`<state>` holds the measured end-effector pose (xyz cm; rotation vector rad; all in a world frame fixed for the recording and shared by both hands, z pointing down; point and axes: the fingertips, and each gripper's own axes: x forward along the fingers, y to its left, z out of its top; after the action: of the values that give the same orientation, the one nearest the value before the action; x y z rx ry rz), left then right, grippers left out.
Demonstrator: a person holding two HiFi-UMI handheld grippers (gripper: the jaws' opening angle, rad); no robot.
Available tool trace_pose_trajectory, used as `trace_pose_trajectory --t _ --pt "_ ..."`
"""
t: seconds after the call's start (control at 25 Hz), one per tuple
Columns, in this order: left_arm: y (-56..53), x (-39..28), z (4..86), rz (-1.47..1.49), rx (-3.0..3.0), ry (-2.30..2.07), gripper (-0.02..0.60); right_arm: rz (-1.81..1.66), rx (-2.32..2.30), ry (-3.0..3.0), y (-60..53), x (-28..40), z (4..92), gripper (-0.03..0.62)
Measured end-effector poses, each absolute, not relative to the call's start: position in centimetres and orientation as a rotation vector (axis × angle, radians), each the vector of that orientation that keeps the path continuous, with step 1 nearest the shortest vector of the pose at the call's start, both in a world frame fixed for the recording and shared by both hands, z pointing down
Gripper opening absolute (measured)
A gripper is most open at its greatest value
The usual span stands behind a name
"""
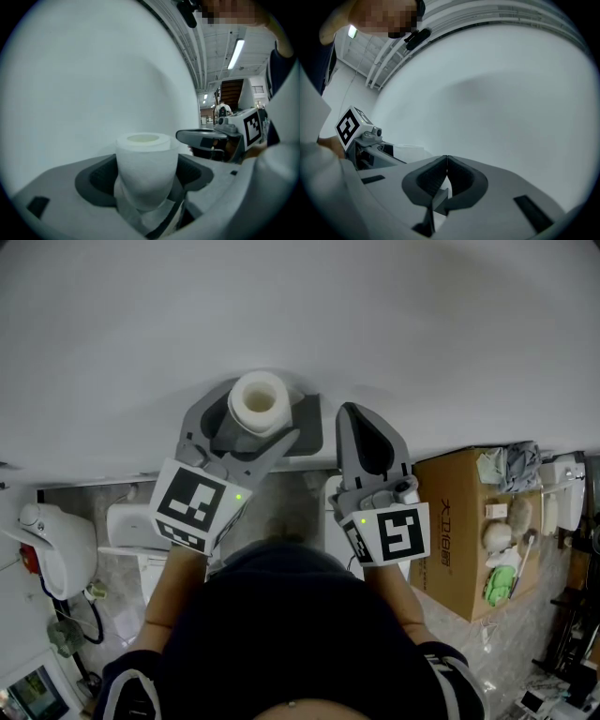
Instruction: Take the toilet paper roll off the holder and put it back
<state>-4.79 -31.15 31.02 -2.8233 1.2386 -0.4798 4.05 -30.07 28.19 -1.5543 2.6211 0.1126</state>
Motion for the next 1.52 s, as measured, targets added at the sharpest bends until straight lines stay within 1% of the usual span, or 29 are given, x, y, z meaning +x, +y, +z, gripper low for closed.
trace_pose_trajectory --t 0.28,0.4,0.44,0.48,0.92,1.16,1.36,1.52 --pt "-31.5 -5.1 30.5 -0.414 -2.853 1.267 0.358 0.105 -1.570 2.617 -30.0 4.1 28.3 0.015" --pt "-31.4 -5.2 30.4 -0.410 -2.846 1.266 0.329 0.115 -1.576 2.610 -29.7 4.1 28.2 0.015" --pt "-31.3 -5.2 30.4 -0.413 -2.840 1.266 0.308 0.115 -1.578 2.609 -29.6 4.0 28.2 0.015" --pt "-31.3 -5.2 30.5 -0.415 -2.837 1.266 0.305 0.115 -1.581 2.609 -29.5 4.0 28.2 0.015" --pt "-30.7 -5.3 29.7 -0.377 -2.832 1.262 0.298 0.129 -1.604 2.609 -28.4 3.9 28.2 0.015" --pt "-29.4 -6.1 27.6 -0.317 -2.806 1.265 0.296 0.143 -1.590 2.594 -27.6 3.6 27.7 0.015" --pt "-27.9 -8.4 25.5 -0.264 -2.786 1.283 0.296 0.156 -1.575 2.597 -26.8 1.5 26.9 0.015" --pt "-27.6 -7.5 24.7 -0.250 -2.778 1.277 0.296 0.155 -1.566 2.598 -27.0 2.4 27.1 0.015"
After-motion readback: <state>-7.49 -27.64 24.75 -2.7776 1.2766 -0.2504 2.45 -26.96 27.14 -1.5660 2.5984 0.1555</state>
